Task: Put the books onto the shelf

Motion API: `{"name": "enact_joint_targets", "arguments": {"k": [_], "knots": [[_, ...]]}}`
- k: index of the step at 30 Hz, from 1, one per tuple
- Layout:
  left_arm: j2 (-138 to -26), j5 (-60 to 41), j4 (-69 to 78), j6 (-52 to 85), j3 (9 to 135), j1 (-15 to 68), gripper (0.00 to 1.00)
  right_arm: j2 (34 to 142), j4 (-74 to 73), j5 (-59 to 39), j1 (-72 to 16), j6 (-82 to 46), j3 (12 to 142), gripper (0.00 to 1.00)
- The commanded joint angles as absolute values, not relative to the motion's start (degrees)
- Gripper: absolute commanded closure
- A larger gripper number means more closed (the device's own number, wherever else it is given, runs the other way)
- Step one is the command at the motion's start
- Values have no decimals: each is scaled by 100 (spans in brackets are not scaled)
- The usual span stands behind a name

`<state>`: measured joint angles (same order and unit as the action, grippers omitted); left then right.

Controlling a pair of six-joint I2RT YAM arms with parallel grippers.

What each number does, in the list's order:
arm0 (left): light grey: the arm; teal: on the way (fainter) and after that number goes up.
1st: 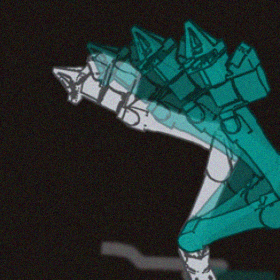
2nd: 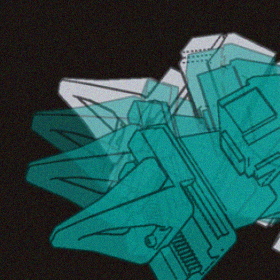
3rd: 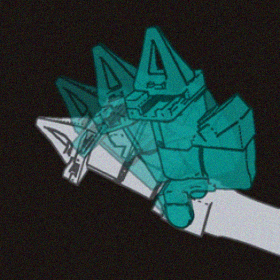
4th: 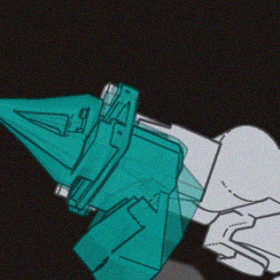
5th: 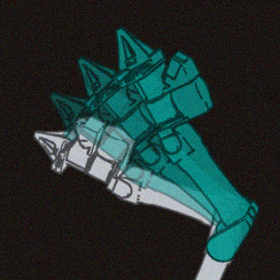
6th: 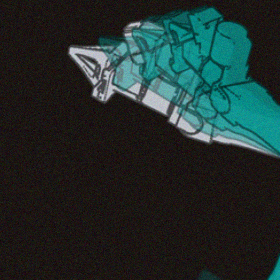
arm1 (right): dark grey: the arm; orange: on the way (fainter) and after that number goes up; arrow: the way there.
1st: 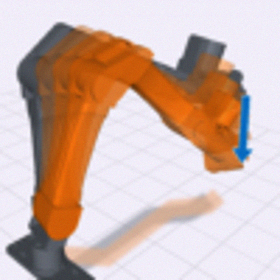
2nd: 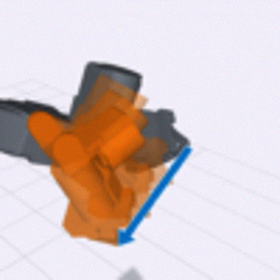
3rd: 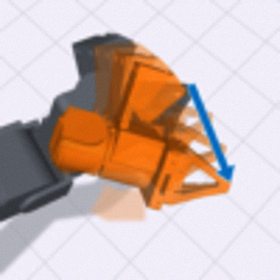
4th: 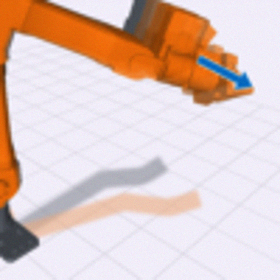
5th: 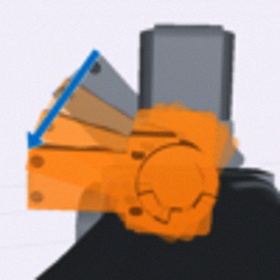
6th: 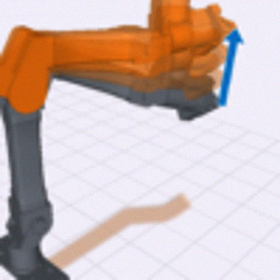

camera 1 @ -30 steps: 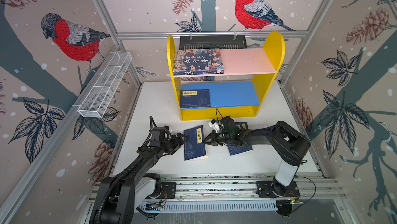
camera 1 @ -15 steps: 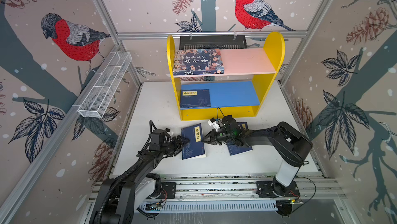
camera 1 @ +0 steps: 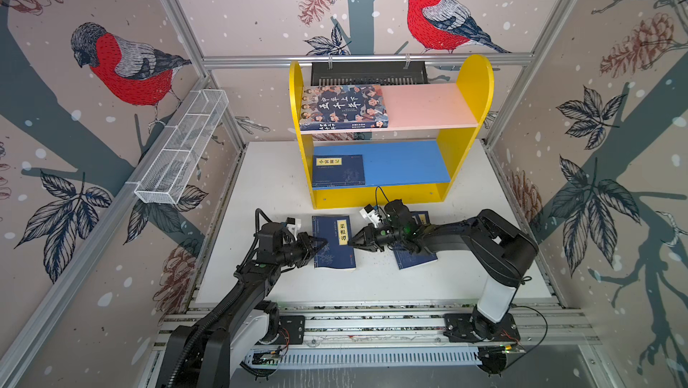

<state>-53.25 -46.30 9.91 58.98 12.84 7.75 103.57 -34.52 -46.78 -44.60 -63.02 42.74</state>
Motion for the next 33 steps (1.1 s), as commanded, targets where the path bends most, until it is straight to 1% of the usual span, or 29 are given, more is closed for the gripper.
{"name": "enact_joint_targets", "arguments": {"k": [1,2,5,11,14,19,24,30,33], "knots": [[-5130,-4646,822,5738,1450,750,100,10226,-3468,-4499,-4410,-6322,4274,60],[-5057,-4609,669,5625,1503,726,100,10141,-3382,-4427,-4397,-6296,4250,56],[-4889,-4445,278,5438,1628,589,100,9807,-2876,-4132,-4368,-6186,4186,52],[-4526,-4071,-442,5378,1992,492,100,8988,-1573,-3476,-4502,-5955,4213,49],[-4406,-3993,-464,5506,2005,493,100,8559,-1259,-3179,-4619,-6014,4189,49],[-4353,-3968,-336,5582,2028,419,100,7944,-1151,-2653,-4927,-6345,4012,47],[-4355,-4025,-210,5702,2092,413,100,7569,-1092,-2129,-5322,-6565,3929,46],[-4377,-4141,71,6029,2090,404,100,7331,-1496,-1246,-5984,-7107,3782,41],[-4368,-4216,132,6133,2092,404,100,7412,-1787,-837,-6404,-7346,3738,39]]}}
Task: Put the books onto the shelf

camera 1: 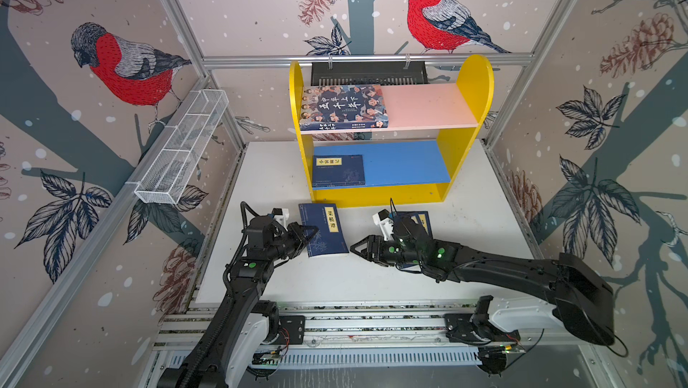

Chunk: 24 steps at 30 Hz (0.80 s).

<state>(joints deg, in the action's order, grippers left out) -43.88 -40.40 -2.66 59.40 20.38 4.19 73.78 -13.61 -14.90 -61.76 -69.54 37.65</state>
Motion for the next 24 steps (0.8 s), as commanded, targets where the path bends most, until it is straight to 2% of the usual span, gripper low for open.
{"name": "enact_joint_targets", "arguments": {"k": [1,7,17,24], "knots": [[-4368,-4235,138,6150,2092,407,100,7471,-1870,-733,-6543,-7418,3741,38],[-4392,-4228,111,6178,2096,411,100,7828,-3003,-179,-7057,-7961,3458,36],[-4524,-4255,253,6362,2144,410,100,8920,-4820,242,-7144,-8675,3494,35],[-4553,-4236,320,6460,2129,409,100,9393,-5535,515,-7205,-8956,3498,35]]}}
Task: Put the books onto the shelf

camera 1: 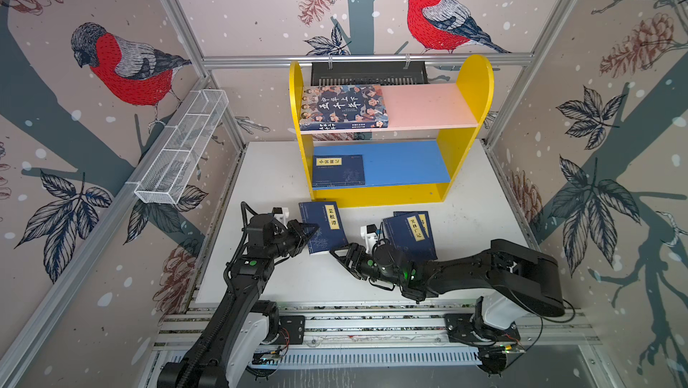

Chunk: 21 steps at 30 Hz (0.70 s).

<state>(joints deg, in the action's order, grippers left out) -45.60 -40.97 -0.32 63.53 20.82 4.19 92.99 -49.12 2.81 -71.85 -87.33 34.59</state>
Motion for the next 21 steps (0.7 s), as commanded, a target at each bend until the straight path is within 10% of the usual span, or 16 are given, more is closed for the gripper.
{"name": "enact_joint_targets", "arguments": {"k": [1,21], "knots": [[-4553,-4236,321,6459,2118,408,100,9436,-5620,548,-7199,-8979,3497,35],[-4482,-4241,202,6640,2110,418,100,10137,-6507,740,-7040,-9273,3651,44]]}}
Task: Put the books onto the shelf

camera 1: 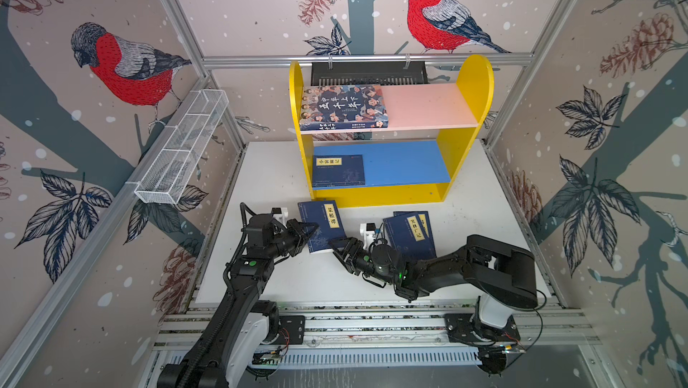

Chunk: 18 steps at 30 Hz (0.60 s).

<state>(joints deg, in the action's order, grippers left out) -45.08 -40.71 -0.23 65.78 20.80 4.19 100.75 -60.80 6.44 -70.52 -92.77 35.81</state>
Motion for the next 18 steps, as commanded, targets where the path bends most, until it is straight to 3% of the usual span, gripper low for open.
{"name": "enact_joint_targets", "arguments": {"k": [1,5,11,15,18], "knots": [[-4487,-4236,198,6638,2110,413,100,10166,-6520,733,-7031,-9268,3677,46],[-4448,-4229,149,6659,2101,413,100,10265,-6596,624,-7005,-9203,3770,55],[-4386,-4241,97,6646,2067,415,100,10371,-6908,624,-6979,-9238,3675,82],[-4360,-4221,86,6645,2068,411,95,10396,-7051,586,-6952,-9230,3622,93],[-4344,-4228,88,6637,2058,413,85,10397,-7131,552,-6927,-9210,3586,97]]}}
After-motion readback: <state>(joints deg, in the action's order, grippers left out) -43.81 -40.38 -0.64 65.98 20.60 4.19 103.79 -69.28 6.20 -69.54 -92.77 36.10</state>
